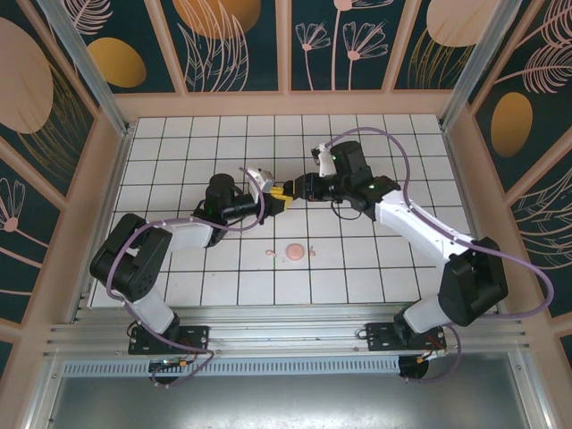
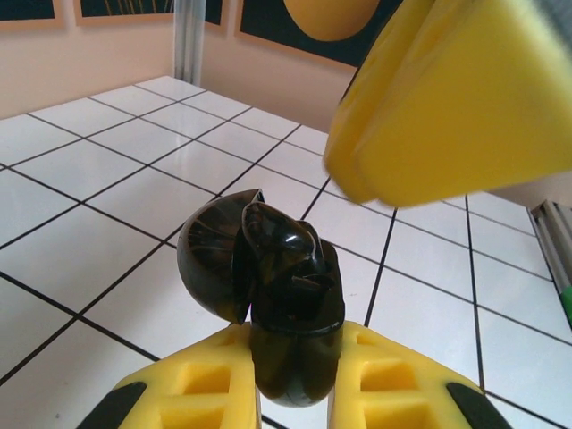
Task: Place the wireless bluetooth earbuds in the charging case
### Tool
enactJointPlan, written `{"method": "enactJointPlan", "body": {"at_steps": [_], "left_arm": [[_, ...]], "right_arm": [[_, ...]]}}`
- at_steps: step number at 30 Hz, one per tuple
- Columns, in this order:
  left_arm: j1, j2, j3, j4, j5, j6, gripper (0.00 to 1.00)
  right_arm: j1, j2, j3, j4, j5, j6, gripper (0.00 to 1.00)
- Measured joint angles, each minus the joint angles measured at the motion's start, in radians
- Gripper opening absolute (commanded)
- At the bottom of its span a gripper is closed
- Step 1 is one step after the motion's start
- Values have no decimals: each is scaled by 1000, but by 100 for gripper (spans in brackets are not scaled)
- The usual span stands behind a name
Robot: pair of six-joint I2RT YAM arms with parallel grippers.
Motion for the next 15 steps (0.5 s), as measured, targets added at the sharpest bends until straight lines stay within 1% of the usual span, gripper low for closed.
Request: {"method": "enactJointPlan", "body": {"at_steps": [9, 15], "left_arm": [[0, -1, 1, -68, -16, 77, 5], [0, -1, 5, -96, -23, 97, 5]], "right_arm": [[5, 13, 135, -166, 81, -3, 32], [31, 91, 237, -258, 126, -10, 35]]}}
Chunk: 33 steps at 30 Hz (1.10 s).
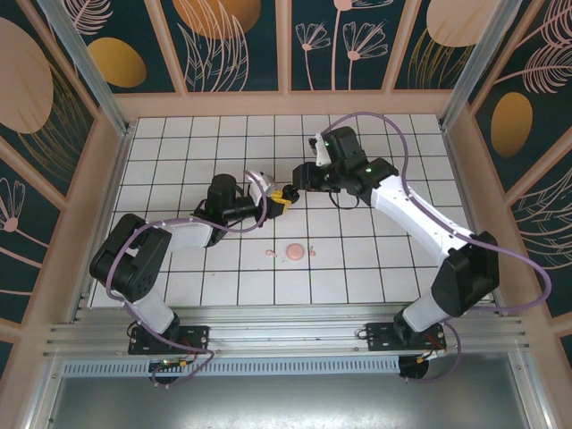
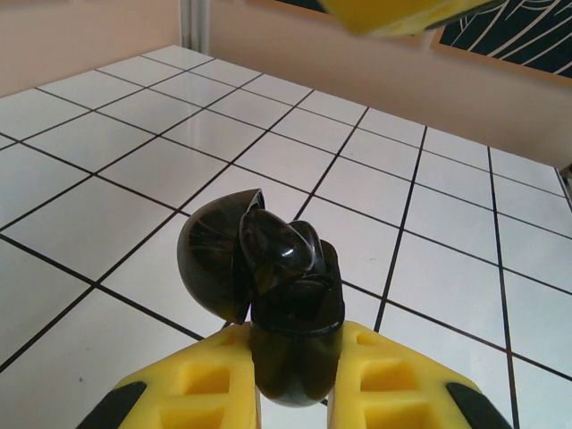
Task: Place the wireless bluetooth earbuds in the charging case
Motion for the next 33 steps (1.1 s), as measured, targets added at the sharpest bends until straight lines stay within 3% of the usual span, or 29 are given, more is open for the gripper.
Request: {"method": "enactJointPlan", "body": {"at_steps": [13, 33], "left_arm": [[0, 0, 3, -8, 0, 6, 5], [-1, 0, 7, -37, -5, 5, 5]], "right_arm": [[63, 153, 145, -131, 60, -53, 41], [83, 208, 184, -176, 90, -61, 37]]}}
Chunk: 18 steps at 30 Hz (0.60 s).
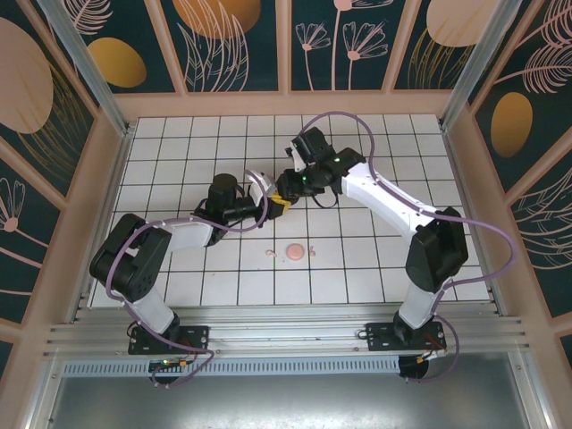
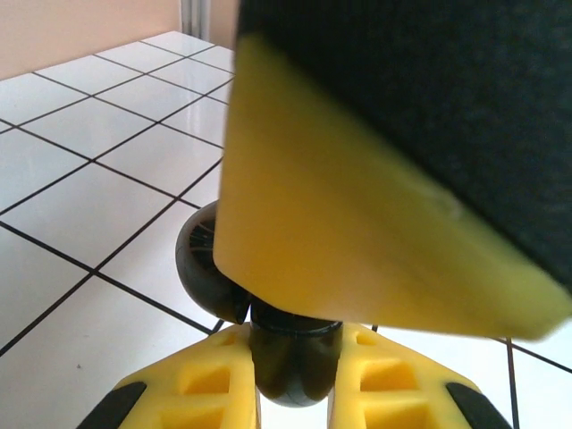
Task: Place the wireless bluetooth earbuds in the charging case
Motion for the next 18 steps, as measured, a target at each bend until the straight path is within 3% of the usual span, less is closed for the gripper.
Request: {"method": "enactJointPlan", "body": {"at_steps": [18], "left_arm": [[0, 0, 0, -25, -10, -2, 5]], "right_arm": [[12, 32, 21, -23, 54, 2, 30]]}}
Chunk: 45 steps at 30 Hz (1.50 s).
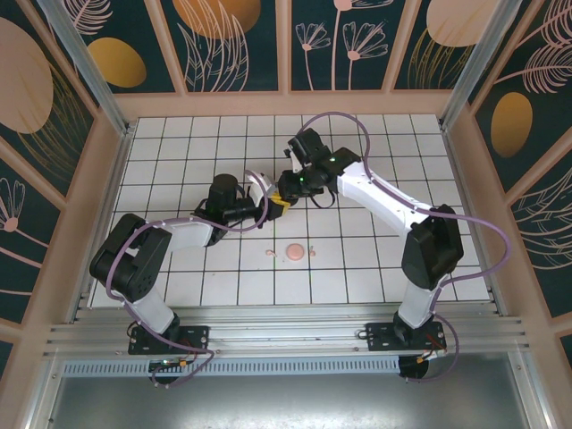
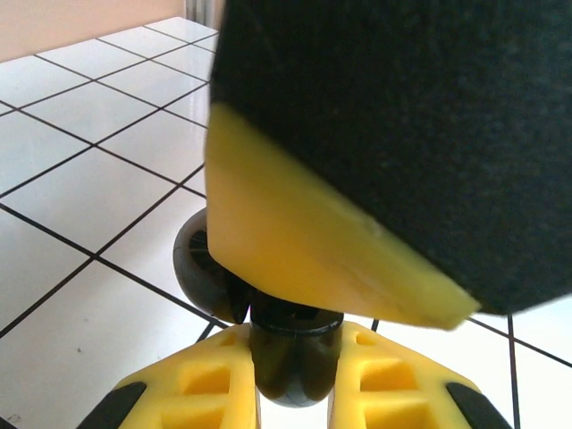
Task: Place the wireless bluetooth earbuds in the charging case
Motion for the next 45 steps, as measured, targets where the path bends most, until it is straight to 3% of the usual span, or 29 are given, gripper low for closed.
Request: {"method": "enactJointPlan", "body": {"at_steps": [17, 45], "left_arm": [[0, 0, 0, 0, -10, -17, 5], [-8, 0, -21, 246, 8, -193, 5]], "right_arm": [[8, -32, -49, 49, 40, 12, 22], [6, -288, -309, 322, 74, 52, 22]]}}
